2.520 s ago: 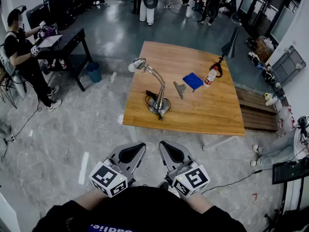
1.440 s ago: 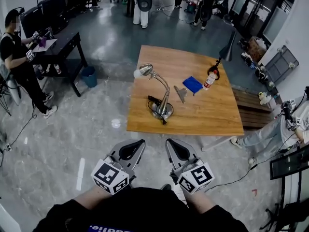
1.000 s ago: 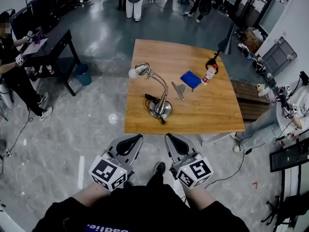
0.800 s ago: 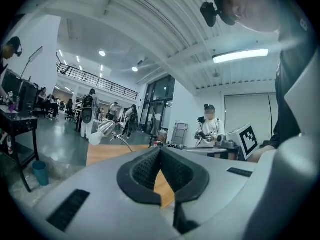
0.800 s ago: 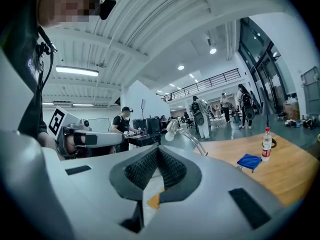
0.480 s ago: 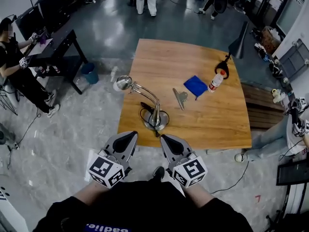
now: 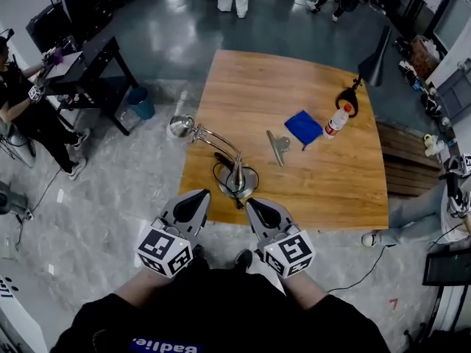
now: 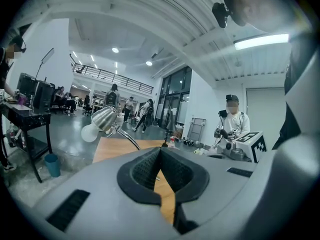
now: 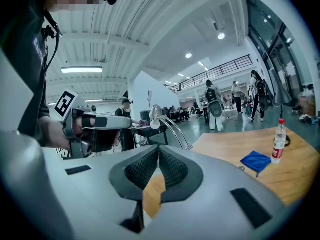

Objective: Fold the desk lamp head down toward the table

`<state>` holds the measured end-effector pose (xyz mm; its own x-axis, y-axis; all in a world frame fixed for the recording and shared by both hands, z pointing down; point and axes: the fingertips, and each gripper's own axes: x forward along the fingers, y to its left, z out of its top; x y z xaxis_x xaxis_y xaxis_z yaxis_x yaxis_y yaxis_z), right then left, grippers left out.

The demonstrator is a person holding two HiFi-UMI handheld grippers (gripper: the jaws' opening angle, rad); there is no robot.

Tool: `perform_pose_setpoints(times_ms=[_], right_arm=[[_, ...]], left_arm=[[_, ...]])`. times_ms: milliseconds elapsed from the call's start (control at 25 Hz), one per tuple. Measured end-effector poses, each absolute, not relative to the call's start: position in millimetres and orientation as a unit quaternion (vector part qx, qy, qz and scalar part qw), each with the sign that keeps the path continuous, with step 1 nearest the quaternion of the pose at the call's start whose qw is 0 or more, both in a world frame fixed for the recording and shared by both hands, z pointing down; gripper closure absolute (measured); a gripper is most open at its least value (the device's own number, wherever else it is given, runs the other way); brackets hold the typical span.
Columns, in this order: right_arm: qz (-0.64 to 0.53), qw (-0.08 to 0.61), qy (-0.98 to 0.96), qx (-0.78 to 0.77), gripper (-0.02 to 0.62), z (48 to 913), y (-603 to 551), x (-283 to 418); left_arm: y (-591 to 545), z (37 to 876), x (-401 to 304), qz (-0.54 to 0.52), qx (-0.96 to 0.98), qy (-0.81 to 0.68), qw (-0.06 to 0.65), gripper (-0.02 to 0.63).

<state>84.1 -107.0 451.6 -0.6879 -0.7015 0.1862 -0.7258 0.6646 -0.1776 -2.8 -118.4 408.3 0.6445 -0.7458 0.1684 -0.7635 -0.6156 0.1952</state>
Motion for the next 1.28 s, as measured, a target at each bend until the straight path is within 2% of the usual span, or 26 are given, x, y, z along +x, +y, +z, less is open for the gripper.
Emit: perform_pose_setpoints(times_ms=[320,720,1120,1280], right_arm=[[0.117,0.093,-0.898,0.415,0.597,477,-130,76],[0.124,0.124,-0.883,0.435,0.517,509,-164,75],[0.121,0.166,-0.872,0.445,0.448,541,-197,76],[0.112,0.18,-0.868,0.45,0.44,553,-208,74]], left_arm=[[-148,422,-12,0.049,0.899,-0.411,0.144,0.607],[-186,446,-10,0.061,0.887,-0.417,0.188,0.606],[-215,456,-7,0.04,0.87,-0.43,0.237,0.504],[-225,457,-3,0.036,0.869,-0.431,0.241,0.5]])
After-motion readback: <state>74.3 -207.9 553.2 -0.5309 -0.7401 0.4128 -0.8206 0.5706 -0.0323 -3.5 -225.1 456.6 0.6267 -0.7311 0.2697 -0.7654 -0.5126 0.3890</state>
